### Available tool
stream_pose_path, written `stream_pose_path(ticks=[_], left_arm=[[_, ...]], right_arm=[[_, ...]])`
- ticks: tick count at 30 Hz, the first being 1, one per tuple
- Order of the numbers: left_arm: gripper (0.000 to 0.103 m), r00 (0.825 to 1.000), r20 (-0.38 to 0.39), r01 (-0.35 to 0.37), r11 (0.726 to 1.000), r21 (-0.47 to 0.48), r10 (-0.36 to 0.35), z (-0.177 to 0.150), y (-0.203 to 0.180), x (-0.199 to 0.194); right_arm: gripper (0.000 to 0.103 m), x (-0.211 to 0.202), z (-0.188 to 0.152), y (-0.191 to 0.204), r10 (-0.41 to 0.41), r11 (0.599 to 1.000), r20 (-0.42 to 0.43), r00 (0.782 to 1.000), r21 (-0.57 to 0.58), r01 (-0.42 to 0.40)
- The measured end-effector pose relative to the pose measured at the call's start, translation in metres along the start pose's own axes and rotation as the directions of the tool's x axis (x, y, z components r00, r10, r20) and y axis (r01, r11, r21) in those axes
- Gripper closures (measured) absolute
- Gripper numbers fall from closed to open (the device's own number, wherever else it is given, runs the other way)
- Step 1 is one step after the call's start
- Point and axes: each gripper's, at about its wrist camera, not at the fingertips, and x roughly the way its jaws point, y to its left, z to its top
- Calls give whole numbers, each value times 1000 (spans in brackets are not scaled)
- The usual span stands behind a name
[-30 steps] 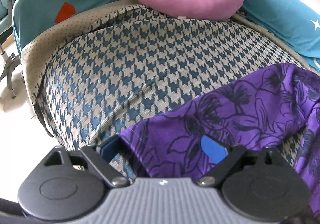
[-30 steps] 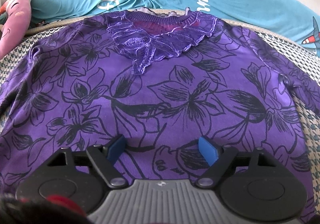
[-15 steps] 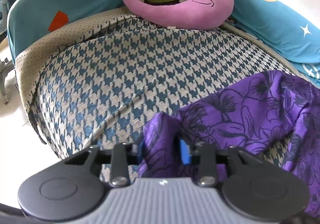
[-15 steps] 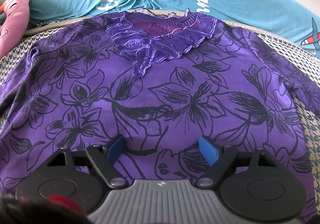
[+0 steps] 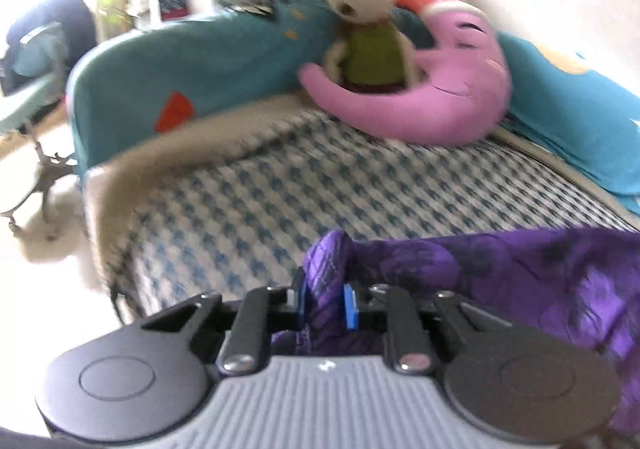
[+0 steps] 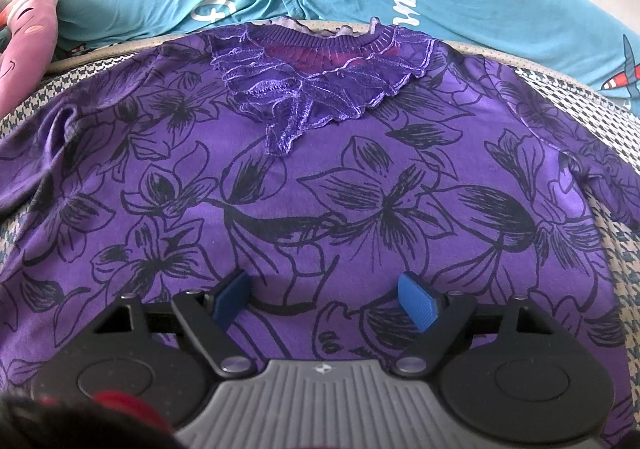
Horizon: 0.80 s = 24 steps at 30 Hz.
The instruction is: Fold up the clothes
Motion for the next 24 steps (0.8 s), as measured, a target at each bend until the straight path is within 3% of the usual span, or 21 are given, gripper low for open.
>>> stream_pose_path(ticks=[6, 10, 14, 24], left_arm=[[65, 994, -75, -83, 995, -53, 79, -2, 13, 19], [36, 998, -50, -38, 993, -110, 33, -1, 23, 11], [30, 999, -30, -15, 991, -130, 11, 1, 26, 4], [28, 992, -117, 24, 969, -244, -54, 2, 57, 23]], right_arm=[[21, 0, 1, 0, -1, 1000, -2, 1000, 1, 1], [21, 0, 1, -1, 2, 1000, -2, 1000, 1, -2], [21, 0, 1, -1, 4, 1000, -2, 1000, 0, -4], [21, 0, 2, 0, 2, 1000, -4, 1000, -4, -2]])
